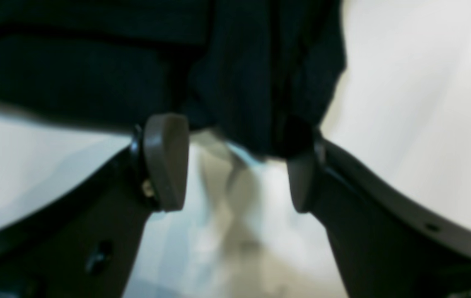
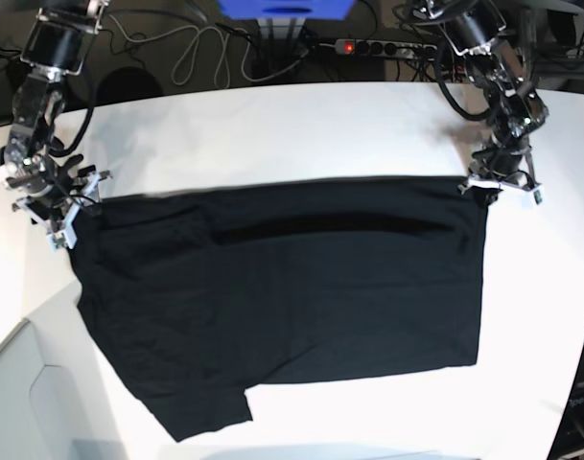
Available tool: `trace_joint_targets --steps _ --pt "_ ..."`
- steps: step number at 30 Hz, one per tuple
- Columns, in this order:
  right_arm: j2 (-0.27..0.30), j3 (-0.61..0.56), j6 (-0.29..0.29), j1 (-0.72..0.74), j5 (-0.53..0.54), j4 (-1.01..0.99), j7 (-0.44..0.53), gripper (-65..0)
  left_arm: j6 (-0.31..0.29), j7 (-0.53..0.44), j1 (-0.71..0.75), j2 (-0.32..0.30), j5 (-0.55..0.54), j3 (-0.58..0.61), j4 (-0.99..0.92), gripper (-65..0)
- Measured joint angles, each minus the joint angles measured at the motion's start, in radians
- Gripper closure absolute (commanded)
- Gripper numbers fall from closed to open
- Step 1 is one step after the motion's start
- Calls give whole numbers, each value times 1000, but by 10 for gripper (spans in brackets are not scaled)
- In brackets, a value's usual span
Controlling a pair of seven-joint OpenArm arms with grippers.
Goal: Fold the T-shirt properly
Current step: 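Pull the held shoulders toward the robot, sliding the shirt along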
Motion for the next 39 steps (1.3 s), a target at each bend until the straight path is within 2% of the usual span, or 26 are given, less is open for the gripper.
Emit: trace_joint_targets --steps 5,7,10,15,20,31,36,37,39 --pt "36 2 0 33 -1 -95 49 -325 0 0 1 0 -1 0 0 0" --pt "42 5 5 33 0 -95 55 -265 0 0 1 0 0 0 0 0" --pt "43 4 97 44 -4 -95 54 -161 0 0 1 0 -1 0 0 0" --pt "60 4 109 46 -5 -95 53 -2 0 0 3 -1 0 0 0 0" --pt "61 6 109 58 -7 -95 51 -5 0 0 3 0 0 0 0 0" --pt "111 2 116 85 0 -95 54 -7 -3 9 3 -16 -1 0 -1 0" --pt "108 1 116 85 0 -99 51 -13 -4 11 3 -17 -2 0 -2 0" --pt "108 0 116 84 -1 -99 51 -21 -4 11 3 -18 -2 0 -2 0" --pt "108 0 117 81 -2 -99 35 -91 -3 10 3 -18 -1 0 -2 0"
